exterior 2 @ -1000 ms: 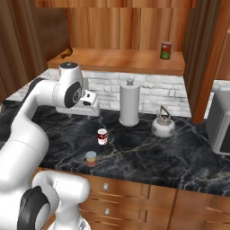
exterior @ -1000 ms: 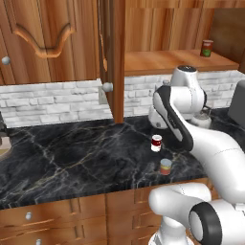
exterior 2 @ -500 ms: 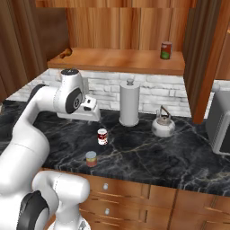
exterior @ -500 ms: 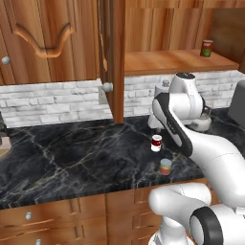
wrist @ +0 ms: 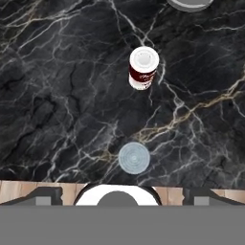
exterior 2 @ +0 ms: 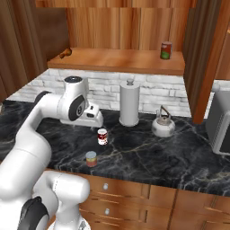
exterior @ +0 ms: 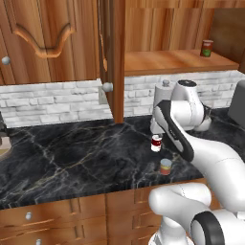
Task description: Pick the cans from the counter and place them in their designated side in the cabinet.
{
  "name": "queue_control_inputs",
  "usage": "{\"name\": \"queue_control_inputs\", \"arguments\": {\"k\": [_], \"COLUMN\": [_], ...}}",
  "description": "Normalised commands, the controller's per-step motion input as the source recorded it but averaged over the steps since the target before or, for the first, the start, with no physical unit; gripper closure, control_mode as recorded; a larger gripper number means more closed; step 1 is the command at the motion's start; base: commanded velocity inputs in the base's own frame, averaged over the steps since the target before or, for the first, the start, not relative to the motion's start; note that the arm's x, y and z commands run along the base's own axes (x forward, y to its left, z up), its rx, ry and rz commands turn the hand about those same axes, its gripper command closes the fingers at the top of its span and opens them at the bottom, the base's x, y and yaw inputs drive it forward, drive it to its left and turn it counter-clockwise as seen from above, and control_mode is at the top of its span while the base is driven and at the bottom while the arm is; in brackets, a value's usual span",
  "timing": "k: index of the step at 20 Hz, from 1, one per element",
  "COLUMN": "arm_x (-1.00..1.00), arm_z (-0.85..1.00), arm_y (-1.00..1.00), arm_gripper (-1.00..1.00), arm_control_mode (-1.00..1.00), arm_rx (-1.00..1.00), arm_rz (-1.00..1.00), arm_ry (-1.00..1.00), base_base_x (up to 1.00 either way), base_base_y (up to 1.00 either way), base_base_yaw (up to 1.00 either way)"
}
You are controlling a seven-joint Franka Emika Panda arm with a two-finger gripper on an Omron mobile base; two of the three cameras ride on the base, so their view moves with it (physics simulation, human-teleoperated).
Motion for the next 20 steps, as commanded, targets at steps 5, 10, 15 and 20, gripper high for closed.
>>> {"name": "queue_control_inputs", "arguments": {"k": [5, 10, 15, 20], "arm_x": [-0.01, -0.03, -0.03, 0.0], "arm_z": [-0.21, -0.24, -0.25, -0.27], "arm_y": [-0.12, -0.07, -0.06, -0.01], "arm_gripper": [-1.0, -1.0, -1.0, -1.0], "arm_control_mode": [-1.0, -1.0, -1.0, -1.0], "arm_rx": [0.0, 0.0, 0.0, 0.0], "arm_rz": [0.0, 0.0, 0.0, 0.0], "arm_ry": [0.0, 0.01, 0.01, 0.02], "base_base_x": [0.0, 0.0, 0.0, 0.0], "base_base_y": [0.0, 0.0, 0.0, 0.0], "base_base_yaw": [0.0, 0.0, 0.0, 0.0]}}
